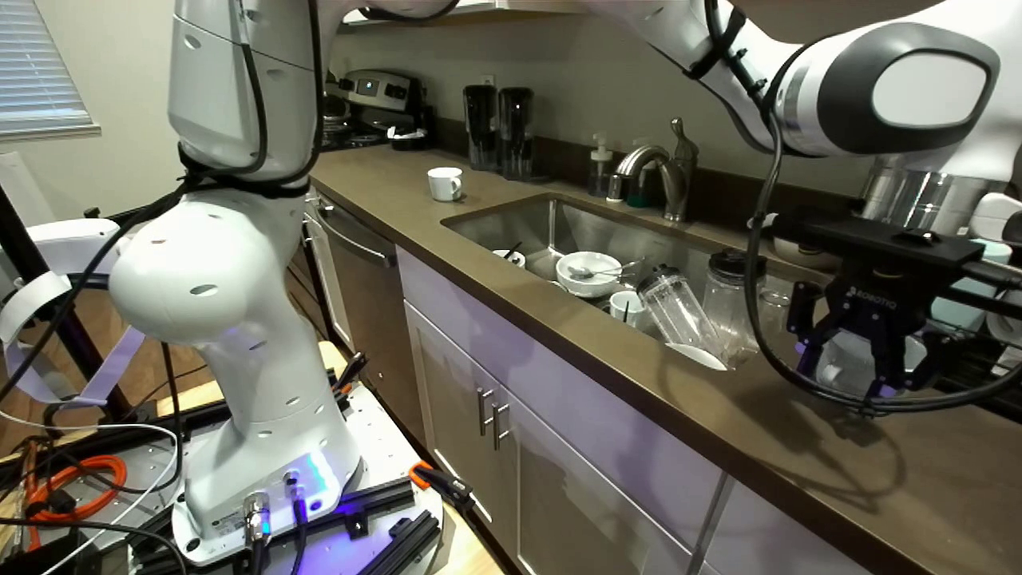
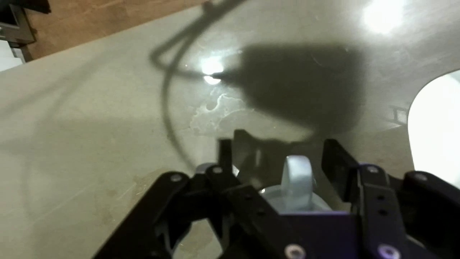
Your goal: Empty the mug into the sink
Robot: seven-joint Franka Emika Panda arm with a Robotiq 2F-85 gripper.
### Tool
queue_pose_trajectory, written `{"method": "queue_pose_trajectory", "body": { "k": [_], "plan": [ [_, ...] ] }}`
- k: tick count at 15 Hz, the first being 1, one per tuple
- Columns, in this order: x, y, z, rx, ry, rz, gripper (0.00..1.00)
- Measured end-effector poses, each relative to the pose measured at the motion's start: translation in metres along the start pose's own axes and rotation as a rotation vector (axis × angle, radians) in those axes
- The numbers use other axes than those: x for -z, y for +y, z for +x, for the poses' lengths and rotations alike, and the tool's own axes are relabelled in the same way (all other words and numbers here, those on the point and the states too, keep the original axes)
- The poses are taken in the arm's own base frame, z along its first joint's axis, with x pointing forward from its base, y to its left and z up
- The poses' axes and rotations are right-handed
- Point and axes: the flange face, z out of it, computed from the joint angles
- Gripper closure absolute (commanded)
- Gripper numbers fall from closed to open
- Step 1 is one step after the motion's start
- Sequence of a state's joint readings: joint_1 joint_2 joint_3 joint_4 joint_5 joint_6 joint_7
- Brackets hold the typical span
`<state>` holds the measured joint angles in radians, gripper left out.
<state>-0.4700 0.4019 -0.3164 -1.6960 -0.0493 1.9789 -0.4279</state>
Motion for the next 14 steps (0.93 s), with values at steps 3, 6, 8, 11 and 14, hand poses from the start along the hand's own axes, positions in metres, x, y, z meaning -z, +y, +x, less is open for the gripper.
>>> {"method": "queue_pose_trajectory", "body": {
  "k": [3, 6, 8, 11, 14],
  "plan": [
    [0.008, 0.0, -0.005, 0.001, -0.023, -0.028, 0.0],
    [0.022, -0.002, -0.011, 0.009, -0.038, -0.041, 0.0],
    [0.035, -0.005, -0.017, 0.014, -0.038, -0.043, 0.0],
    [0.057, -0.009, -0.027, 0.029, -0.022, -0.033, 0.0],
    [0.073, -0.013, -0.039, 0.049, 0.0, -0.025, 0.0]
  ]
}}
